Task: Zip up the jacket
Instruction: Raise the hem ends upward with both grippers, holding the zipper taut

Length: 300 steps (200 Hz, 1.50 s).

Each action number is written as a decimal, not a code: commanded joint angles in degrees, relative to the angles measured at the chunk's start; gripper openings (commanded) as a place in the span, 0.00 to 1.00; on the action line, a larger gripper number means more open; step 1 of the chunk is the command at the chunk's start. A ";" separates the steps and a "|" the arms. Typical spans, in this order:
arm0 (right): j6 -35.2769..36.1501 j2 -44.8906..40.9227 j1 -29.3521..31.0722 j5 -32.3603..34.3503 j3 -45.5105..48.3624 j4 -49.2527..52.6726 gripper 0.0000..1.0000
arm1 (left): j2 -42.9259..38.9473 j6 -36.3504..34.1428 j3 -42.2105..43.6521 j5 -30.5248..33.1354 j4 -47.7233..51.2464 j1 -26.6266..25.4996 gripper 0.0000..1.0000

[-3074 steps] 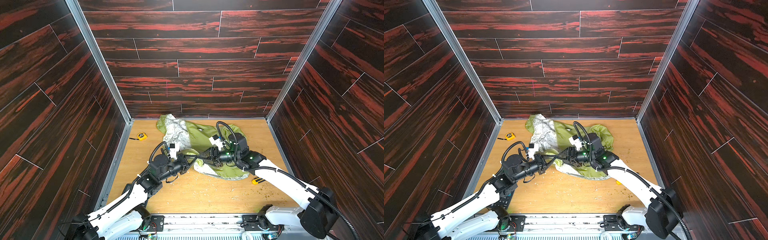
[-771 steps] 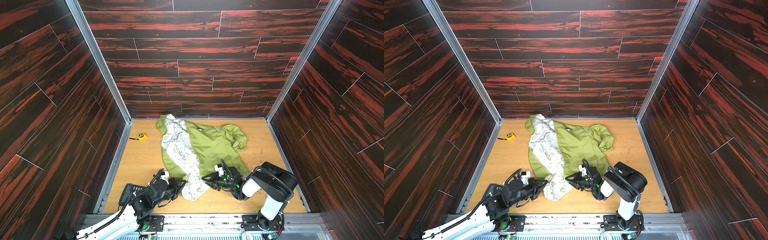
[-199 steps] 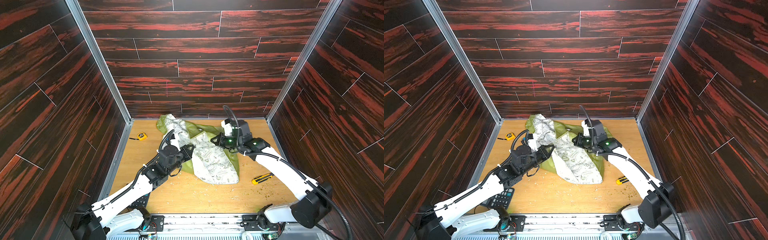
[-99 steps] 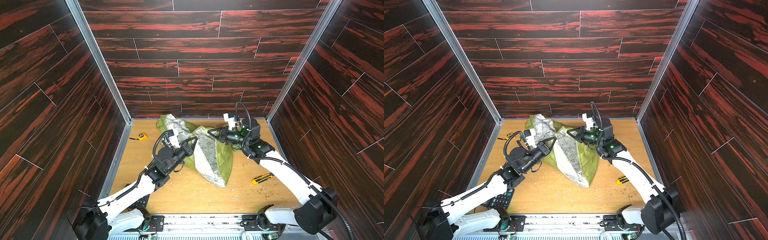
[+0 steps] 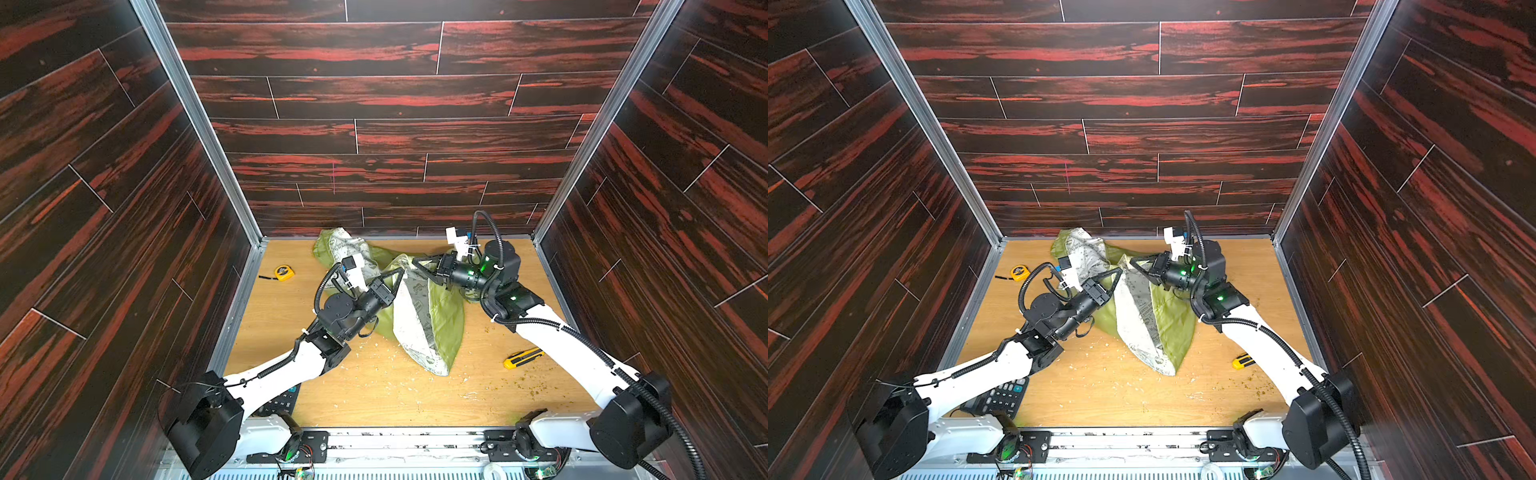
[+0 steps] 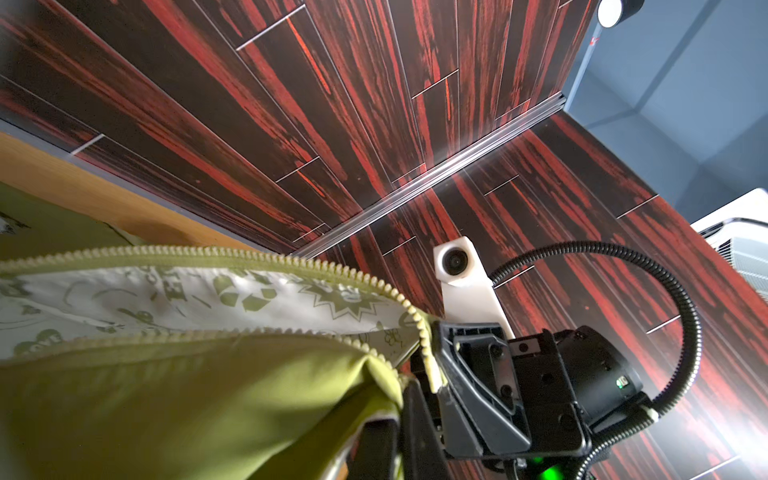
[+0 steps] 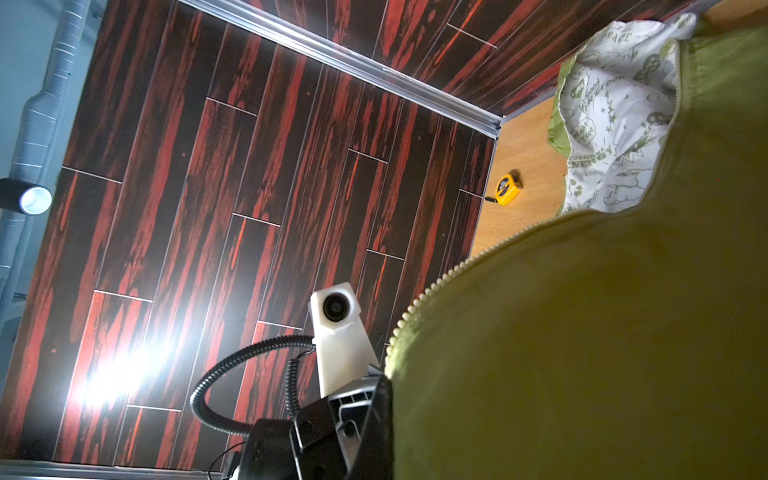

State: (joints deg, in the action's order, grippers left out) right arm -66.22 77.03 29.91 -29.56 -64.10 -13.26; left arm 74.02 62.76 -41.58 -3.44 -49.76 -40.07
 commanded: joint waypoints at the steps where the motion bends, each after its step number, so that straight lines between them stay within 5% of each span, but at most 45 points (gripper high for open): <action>1: -1.22 -1.80 0.54 1.86 0.98 -4.29 0.00 | 0.23 2.58 -2.74 -0.12 -7.35 0.32 0.00; 127: -3.38 -0.85 1.42 5.65 1.08 -12.00 0.00 | 1.83 6.98 -2.36 1.87 -11.68 0.26 0.00; 300: -2.69 1.90 3.70 7.79 -2.17 -9.08 0.00 | 2.45 7.81 -1.55 3.70 -14.13 0.34 0.00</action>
State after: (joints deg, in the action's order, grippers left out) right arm -68.97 77.67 32.99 -22.00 -63.92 -21.21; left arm 76.79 70.13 -42.46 -0.49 -59.66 -40.07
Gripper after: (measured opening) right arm 0.052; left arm 0.070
